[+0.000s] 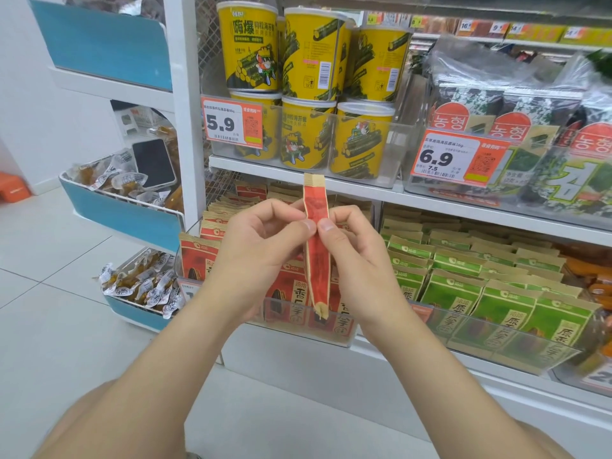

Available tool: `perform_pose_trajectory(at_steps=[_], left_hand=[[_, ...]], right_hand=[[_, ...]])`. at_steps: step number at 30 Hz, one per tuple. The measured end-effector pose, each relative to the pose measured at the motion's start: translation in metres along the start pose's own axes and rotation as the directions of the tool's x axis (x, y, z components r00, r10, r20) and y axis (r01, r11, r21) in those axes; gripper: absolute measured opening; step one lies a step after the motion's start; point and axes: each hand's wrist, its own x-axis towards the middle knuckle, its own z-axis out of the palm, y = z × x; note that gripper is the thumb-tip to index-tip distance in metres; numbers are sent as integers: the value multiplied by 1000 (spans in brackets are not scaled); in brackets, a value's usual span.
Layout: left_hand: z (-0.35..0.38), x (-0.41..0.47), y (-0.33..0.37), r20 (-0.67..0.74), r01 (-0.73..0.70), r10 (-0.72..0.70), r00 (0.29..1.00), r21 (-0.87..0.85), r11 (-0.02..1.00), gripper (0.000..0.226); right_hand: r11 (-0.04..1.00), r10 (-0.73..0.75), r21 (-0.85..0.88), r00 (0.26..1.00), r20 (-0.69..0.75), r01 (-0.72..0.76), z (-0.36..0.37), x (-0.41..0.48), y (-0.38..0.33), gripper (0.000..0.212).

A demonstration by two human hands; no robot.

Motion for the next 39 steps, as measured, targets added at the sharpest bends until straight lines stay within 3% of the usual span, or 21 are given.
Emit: perform_pose_trajectory(at_steps=[12,19,21,24,26,31,39], left_hand=[[-2,1,-2,29,33,-31,999,-80,996,5],[-4,-3,-2,55,-40,30,998,192,981,12],[-5,-3,-3,19,-63,61,998,202,977,11],[-7,-1,-3,-41,-85,95,995,196,977,8],[-8,0,-3,-39,-106,117,992,223,969,8],[-9,-1,-3,44,-134,127,991,213,968,20],[-19,-1,-1,179,-104,73,981,172,980,33]], right_hand=[[998,54,44,997,-53,-52,1,3,3,22],[998,-20,49,984,-180,29,0,4,2,37],[1000,-19,-19,990,-138,17,-4,4,2,37],[962,-24,-272,994,-111,-7,-8,4,5,37],[945,-33,-326,991,-128,-11,-8,3,6,37],[961,-107,-266,991,-84,82,-8,2,3,33],[990,-12,-139,1000,-7,11,-21,8,1,20]])
